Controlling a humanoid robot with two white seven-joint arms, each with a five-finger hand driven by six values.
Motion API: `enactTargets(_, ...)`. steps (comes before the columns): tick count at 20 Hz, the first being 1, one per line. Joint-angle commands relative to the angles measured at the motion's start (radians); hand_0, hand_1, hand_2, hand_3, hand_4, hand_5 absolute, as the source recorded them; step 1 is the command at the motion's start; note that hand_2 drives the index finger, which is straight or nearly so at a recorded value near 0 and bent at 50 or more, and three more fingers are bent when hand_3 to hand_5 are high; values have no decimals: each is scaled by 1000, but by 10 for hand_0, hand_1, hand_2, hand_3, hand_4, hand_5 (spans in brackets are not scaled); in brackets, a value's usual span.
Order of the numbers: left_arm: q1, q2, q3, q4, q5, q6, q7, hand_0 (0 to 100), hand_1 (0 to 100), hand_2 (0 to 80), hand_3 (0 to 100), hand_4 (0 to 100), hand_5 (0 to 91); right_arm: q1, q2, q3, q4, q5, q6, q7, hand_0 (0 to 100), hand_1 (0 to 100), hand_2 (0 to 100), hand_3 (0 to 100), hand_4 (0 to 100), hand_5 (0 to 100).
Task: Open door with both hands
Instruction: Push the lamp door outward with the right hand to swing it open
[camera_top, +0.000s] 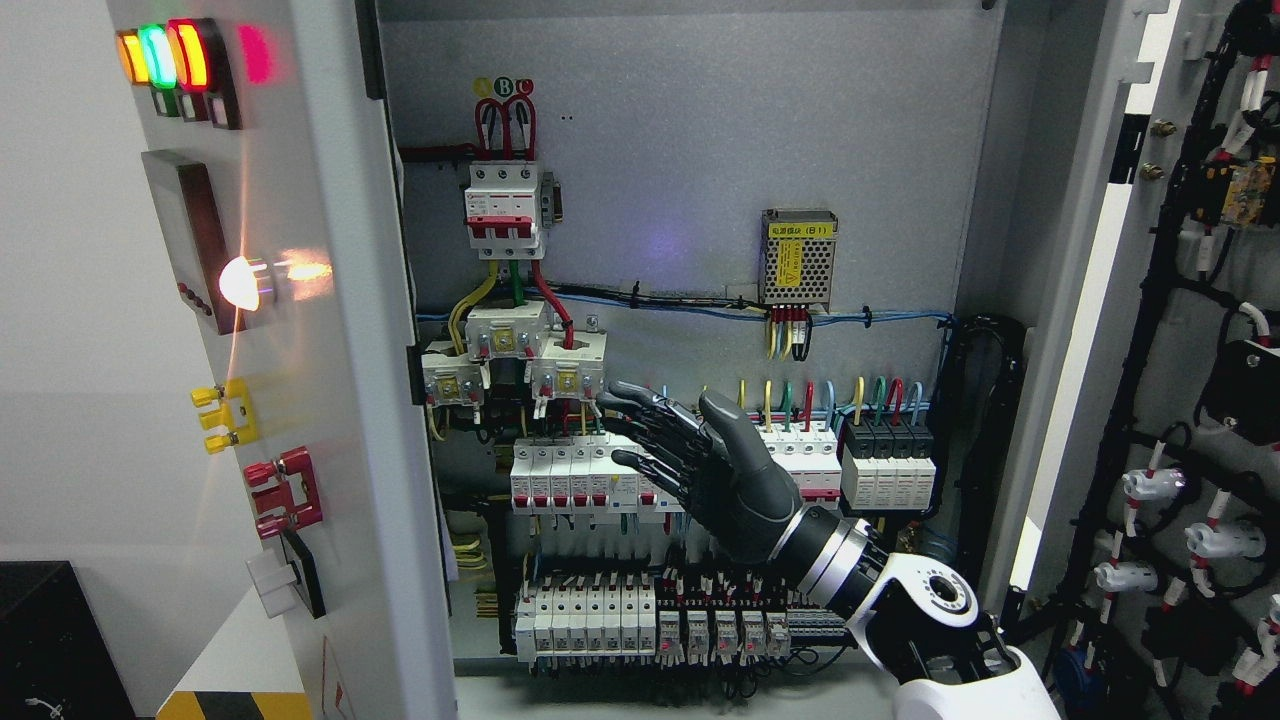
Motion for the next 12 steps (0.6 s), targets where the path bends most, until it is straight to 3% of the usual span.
enactTargets(1,28,0,0,0,-17,1,0,0,0,0,0,0,0,35,-39,43,-51,0,-3,2,191,0,0,0,0,0)
enactTargets(12,28,0,0,0,-17,1,0,0,0,0,0,0,0,104,-89,146,-140,0,-6,2,191,0,0,0,0,0)
